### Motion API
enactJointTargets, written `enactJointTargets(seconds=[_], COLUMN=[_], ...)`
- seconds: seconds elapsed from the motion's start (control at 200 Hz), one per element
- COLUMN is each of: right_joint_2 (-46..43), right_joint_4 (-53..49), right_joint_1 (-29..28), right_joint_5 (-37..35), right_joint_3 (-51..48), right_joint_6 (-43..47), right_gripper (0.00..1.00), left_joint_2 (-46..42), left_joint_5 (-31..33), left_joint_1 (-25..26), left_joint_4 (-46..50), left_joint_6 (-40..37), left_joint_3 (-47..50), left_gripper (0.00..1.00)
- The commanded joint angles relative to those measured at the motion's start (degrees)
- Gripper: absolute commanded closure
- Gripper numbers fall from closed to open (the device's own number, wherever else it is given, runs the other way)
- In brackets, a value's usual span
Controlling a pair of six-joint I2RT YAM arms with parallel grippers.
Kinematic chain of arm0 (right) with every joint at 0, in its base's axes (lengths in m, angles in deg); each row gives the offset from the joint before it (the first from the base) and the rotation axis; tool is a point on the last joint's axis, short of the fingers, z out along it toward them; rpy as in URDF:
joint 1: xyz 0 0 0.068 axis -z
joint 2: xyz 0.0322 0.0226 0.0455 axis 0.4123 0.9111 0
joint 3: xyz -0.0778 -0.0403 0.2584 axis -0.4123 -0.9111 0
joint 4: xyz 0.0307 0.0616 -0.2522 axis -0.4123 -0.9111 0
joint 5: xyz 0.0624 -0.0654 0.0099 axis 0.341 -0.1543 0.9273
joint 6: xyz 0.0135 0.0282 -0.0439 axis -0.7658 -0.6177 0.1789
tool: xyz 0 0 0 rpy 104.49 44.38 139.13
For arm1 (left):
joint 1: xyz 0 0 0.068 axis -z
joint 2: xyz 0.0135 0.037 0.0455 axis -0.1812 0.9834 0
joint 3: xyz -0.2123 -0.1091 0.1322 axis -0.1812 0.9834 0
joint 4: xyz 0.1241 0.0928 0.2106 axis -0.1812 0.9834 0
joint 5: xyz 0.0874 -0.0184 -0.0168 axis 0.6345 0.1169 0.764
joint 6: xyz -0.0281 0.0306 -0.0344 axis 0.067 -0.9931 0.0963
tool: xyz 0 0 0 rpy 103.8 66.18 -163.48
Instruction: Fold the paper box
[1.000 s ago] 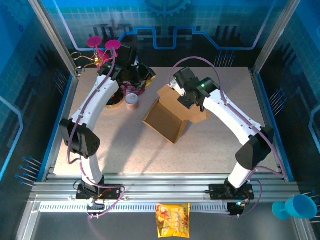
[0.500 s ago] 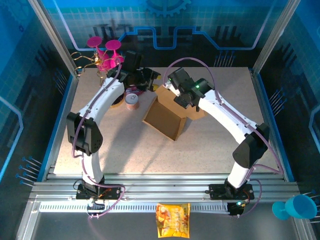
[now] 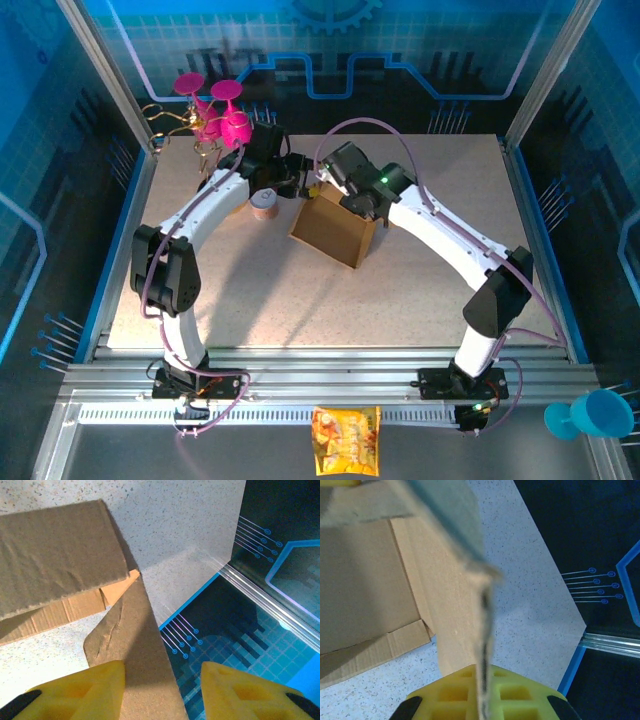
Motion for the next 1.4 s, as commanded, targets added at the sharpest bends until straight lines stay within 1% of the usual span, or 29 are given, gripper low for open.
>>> enactJointTargets(seconds=[0.0,0.17,0.285,0.455,0.525,0.69,0.765,0.866,0.906,0.946,1.011,1.031,1.061,1.131,1.156,1.206,1.286,1.331,1.396], right_joint_2=[-1.1,-2.2,-3.3,-4.1,-4.2,-3.7,-3.5,-3.4,-3.5,-3.7,-4.2,-4.4,-4.5,-5.4,-6.1,-7.6,-11.0,-13.2,-16.6], right_joint_4=[4.2,6.3,9.5,13.6,14.7,15.1,15.2,15.4,15.5,15.7,15.7,15.7,15.4,13.9,13.1,11.2,8.5,8.0,9.1], right_joint_1=[-1.8,-3.1,-4.6,-6.3,-6.6,-6.8,-6.9,-7.3,-7.3,-7.4,-7.3,-7.2,-7.1,-6.6,-6.3,-5.3,-2.8,-1.2,1.7], right_joint_5=[-1.4,-1.8,-2.8,-5.2,-5.7,-5.9,-6.0,-6.2,-6.2,-6.1,-5.6,-5.4,-5.2,-4.5,-3.9,-1.8,3.7,6.9,9.5], right_joint_3=[-1.0,-2.9,-5.4,-8.0,-8.4,-8.3,-8.3,-8.2,-8.1,-8.0,-8.1,-8.0,-7.9,-7.0,-6.6,-5.8,-4.8,-5.1,-7.2], right_joint_6=[1.6,3.0,6.2,10.2,11.7,12.9,13.2,13.5,13.5,13.5,13.1,12.8,11.9,8.7,7.1,3.0,-3.3,-6.3,-10.3], right_gripper=[1.0,1.0,1.0,1.0,1.0,1.0,1.0,1.0,1.0,1.0,1.0,0.97,0.89,0.63,0.55,0.45,0.34,0.32,0.31], left_joint_2=[-2.2,-1.7,-1.4,-0.5,-0.8,-2.1,-2.4,-2.8,-2.8,-2.8,-3.1,-3.1,-3.2,-3.5,-3.5,-3.8,-4.3,-4.3,-4.3], left_joint_5=[-2.3,-3.2,-4.0,-6.9,-7.3,-7.8,-8.0,-8.0,-8.1,-8.3,-8.6,-8.7,-8.9,-9.7,-10.0,-10.6,-11.4,-12.0,-13.0], left_joint_1=[0.5,0.5,0.6,0.8,0.8,0.8,0.8,0.8,0.7,0.6,0.5,0.4,0.3,-0.2,-0.4,-0.9,-1.7,-2.0,-2.6], left_joint_4=[-2.7,-3.9,-4.2,-5.0,-4.5,-5.5,-6.1,-6.2,-6.4,-6.5,-7.0,-7.0,-7.0,-8.4,-8.9,-9.8,-10.9,-11.5,-12.4], left_joint_6=[2.3,3.3,3.2,2.4,1.7,1.7,1.9,1.8,1.9,1.9,1.9,1.9,1.9,2.3,2.5,2.6,2.5,2.3,2.1], left_joint_3=[0.9,1.1,1.1,1.0,1.5,4.2,5.1,5.8,6.1,6.6,7.5,7.8,8.4,10.3,11.1,12.5,14.3,15.1,15.9], left_gripper=[0.55,0.52,0.52,0.52,0.54,0.64,0.69,0.83,0.9,1.0,1.0,1.0,1.0,1.0,1.0,1.0,1.0,1.0,1.0])
